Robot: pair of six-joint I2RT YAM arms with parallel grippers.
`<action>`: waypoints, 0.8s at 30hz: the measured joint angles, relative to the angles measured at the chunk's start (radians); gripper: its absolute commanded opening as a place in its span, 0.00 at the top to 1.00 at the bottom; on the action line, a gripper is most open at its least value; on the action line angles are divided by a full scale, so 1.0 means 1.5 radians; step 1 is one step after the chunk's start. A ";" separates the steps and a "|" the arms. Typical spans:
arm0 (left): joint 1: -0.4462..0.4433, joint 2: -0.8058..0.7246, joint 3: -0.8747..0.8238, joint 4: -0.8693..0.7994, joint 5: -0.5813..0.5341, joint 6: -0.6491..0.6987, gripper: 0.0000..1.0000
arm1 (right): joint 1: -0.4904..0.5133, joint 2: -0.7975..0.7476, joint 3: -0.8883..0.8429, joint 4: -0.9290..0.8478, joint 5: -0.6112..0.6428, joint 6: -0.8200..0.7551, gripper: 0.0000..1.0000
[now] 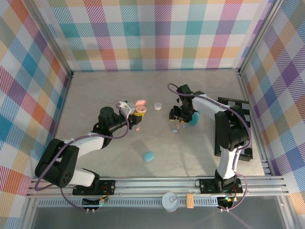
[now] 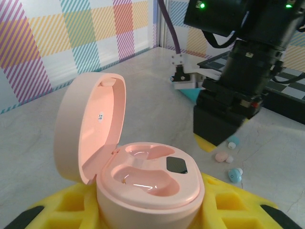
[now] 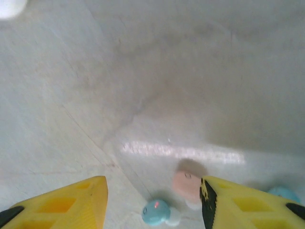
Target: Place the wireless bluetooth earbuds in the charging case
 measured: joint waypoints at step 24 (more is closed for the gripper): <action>0.000 -0.032 0.000 -0.006 0.002 0.000 0.73 | -0.011 0.009 -0.069 0.056 -0.052 -0.022 0.63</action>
